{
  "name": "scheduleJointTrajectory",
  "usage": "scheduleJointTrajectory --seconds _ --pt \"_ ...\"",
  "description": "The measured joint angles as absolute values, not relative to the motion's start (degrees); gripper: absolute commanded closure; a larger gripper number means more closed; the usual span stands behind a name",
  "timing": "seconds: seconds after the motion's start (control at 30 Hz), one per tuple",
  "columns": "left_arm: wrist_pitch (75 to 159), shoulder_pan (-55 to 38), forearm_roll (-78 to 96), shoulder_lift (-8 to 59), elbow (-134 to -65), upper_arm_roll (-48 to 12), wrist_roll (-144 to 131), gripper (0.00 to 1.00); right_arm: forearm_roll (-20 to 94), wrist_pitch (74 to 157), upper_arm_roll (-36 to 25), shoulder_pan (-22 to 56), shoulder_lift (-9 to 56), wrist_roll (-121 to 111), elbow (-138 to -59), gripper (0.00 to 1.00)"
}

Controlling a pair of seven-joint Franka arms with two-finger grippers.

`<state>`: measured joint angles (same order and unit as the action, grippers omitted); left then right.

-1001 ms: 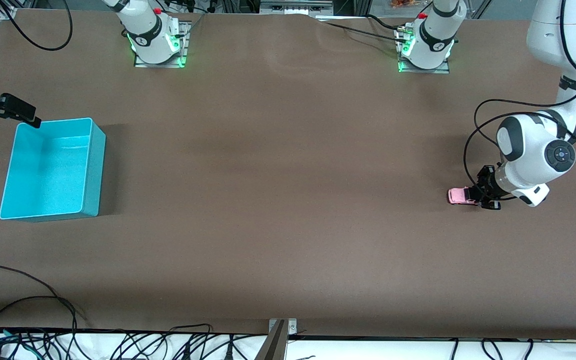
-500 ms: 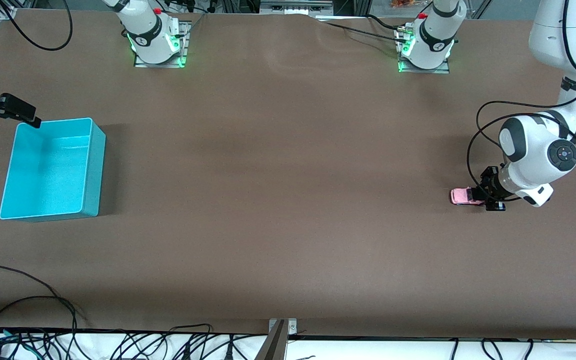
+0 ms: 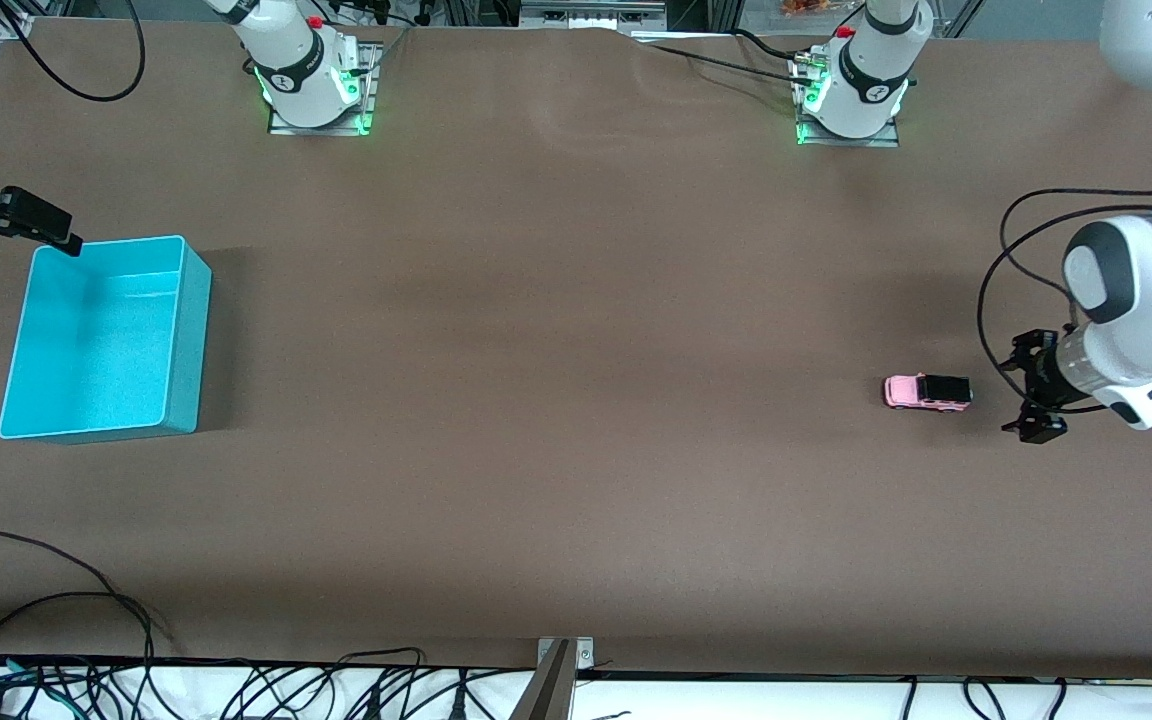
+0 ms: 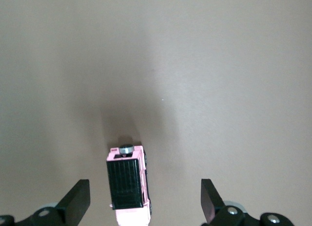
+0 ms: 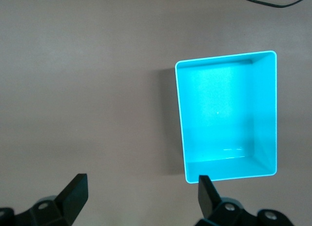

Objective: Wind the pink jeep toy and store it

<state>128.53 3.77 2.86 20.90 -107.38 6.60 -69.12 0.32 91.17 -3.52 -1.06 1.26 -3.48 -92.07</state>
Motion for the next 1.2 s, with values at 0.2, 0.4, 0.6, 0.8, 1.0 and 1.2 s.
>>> scheduleJointTrajectory --seconds 0.2,0.4,0.6,0.8,1.0,1.2 --pt "126.10 3.90 2.85 16.89 -107.29 6.60 -61.64 0.00 0.32 91.17 -3.53 -1.06 1.26 -3.48 -92.07 0.00" --pt "122.29 3.94 2.85 14.19 -104.89 6.61 -53.68 0.00 0.32 91.17 -3.52 -1.06 1.26 -3.48 -92.08 0.00" --pt "116.37 3.90 2.85 12.83 -99.10 6.49 -45.08 0.00 0.32 91.17 -3.52 -1.06 1.26 -3.48 -92.07 0.00" --pt "111.55 3.64 2.83 12.30 -92.98 5.18 -36.85 0.00 0.32 91.17 -3.52 -1.06 1.26 -3.48 -92.08 0.00" --pt "106.59 3.38 2.82 12.28 -88.49 3.88 -24.39 0.00 0.32 91.17 -3.52 -1.06 1.26 -3.48 -92.07 0.00" --pt "102.78 3.37 2.82 12.28 -84.67 3.05 -11.51 0.00 0.32 91.17 -3.52 -1.06 1.26 -3.48 -92.07 0.00"
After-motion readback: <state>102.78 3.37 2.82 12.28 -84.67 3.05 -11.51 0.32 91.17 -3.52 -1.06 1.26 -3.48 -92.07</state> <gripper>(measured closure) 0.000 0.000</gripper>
